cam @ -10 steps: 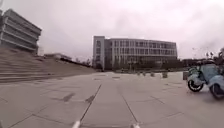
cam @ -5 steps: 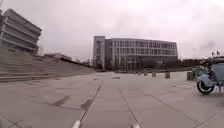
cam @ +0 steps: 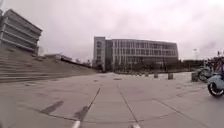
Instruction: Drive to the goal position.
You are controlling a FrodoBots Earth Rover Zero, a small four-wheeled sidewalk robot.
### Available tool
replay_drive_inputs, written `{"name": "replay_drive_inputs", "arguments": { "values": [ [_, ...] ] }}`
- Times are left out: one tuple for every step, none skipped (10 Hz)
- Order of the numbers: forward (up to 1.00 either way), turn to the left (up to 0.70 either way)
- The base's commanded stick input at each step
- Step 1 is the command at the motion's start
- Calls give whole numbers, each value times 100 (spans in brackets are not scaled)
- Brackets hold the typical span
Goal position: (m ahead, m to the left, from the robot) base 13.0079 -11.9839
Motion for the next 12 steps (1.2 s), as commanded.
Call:
{"name": "replay_drive_inputs", "arguments": {
  "values": [
    [70,0],
    [70,0],
    [70,0],
    [70,0],
    [70,0],
    [70,0],
    [70,-4],
    [70,-17],
    [70,-23],
    [70,-29],
    [70,-30],
    [70,-30]
  ]
}}
